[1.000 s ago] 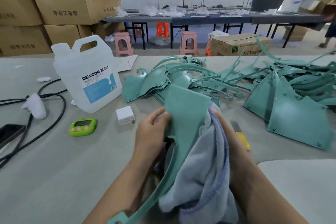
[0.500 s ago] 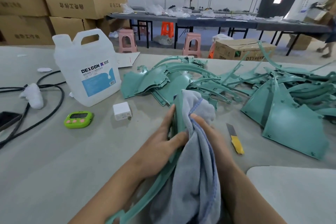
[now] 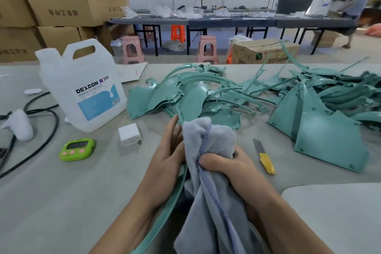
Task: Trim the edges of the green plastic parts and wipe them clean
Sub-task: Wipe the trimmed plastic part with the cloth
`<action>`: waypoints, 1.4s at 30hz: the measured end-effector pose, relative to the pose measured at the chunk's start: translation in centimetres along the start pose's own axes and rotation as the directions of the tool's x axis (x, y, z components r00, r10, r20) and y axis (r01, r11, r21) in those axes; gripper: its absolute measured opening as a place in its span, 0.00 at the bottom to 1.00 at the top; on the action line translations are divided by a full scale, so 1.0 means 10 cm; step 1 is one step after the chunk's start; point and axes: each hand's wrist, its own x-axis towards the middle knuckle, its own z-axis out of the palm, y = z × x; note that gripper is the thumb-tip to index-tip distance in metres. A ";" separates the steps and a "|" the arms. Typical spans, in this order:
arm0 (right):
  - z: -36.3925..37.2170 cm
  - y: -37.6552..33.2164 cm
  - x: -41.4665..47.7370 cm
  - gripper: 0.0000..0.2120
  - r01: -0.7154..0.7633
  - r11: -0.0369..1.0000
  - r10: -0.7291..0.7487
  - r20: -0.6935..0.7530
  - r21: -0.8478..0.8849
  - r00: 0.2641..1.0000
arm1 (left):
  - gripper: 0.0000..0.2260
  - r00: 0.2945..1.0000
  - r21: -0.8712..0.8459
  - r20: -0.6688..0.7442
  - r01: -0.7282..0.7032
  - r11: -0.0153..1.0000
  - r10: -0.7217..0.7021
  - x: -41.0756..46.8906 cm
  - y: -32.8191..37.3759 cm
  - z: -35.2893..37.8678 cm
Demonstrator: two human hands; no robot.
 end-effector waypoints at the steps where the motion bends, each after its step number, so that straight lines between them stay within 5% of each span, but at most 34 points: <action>1: -0.03 0.00 0.01 0.09 -0.021 0.999 0.022 -0.022 0.037 1.000 | 0.27 0.999 -0.021 0.055 0.002 1.000 0.000 0.00 -0.02 -0.01; 6: -0.05 0.07 0.07 0.03 0.000 0.998 0.014 -0.221 0.063 0.975 | 0.39 0.954 0.024 0.301 -0.011 1.000 0.003 -0.02 -0.01 -0.02; 11: -0.15 0.11 0.14 0.13 -0.034 0.994 -0.029 -0.537 -0.107 0.843 | 0.43 0.977 0.003 0.207 -0.057 0.998 0.055 -0.03 0.00 0.05; 13: -0.15 0.09 0.10 0.28 -0.109 0.862 -0.249 -0.600 -0.495 0.760 | 0.43 0.995 -0.079 0.045 -0.083 0.993 0.087 -0.01 0.04 0.02; 15: -0.12 0.05 0.03 0.41 -0.106 0.588 -0.542 -0.487 -0.802 0.685 | 0.42 0.978 -0.099 -0.150 -0.163 0.982 0.148 0.02 0.09 -0.06; 17: -0.03 0.04 -0.02 0.31 0.114 0.511 -0.669 -0.310 -0.852 0.675 | 0.42 0.930 -0.014 -0.271 -0.262 0.965 0.249 0.03 0.13 -0.14; 19: 0.10 0.13 -0.04 0.22 0.284 0.675 -0.546 -0.202 -0.681 0.813 | 0.42 0.899 0.079 -0.284 -0.324 0.943 0.333 0.03 0.14 -0.15; 21: 0.27 0.20 -0.03 0.25 0.222 0.869 -0.280 -0.068 -0.443 0.958 | 0.39 0.914 0.071 -0.241 -0.320 0.945 0.328 0.01 0.09 -0.06; 23: 0.34 0.22 -0.01 0.24 0.097 0.980 -0.080 0.099 -0.174 0.992 | 0.30 0.939 0.098 -0.209 -0.258 0.961 0.273 -0.03 0.00 0.06; 26: 0.23 0.16 0.03 0.18 -0.069 0.986 0.033 0.228 0.153 0.973 | 0.22 0.960 0.373 -0.158 -0.158 0.914 0.231 -0.06 -0.11 0.13; 29: 0.16 0.17 0.12 0.16 -0.113 0.883 0.095 0.062 0.457 0.994 | 0.27 0.969 0.656 -0.022 -0.171 0.735 0.246 -0.05 -0.13 0.14; 31: 0.16 0.17 0.20 0.15 -0.029 0.819 0.117 -0.117 0.573 0.986 | 0.28 0.987 0.683 0.043 -0.141 0.717 0.153 -0.08 -0.13 0.19; 35: 0.12 0.14 0.26 0.14 0.113 0.796 0.134 -0.356 0.594 0.925 | 0.42 0.994 0.669 0.029 -0.100 0.736 0.108 -0.17 -0.07 0.27; 42: 0.14 0.20 0.24 0.14 0.196 0.788 0.091 -0.426 0.584 0.900 | 0.44 0.994 0.783 -0.011 -0.061 0.619 0.112 -0.25 0.16 0.31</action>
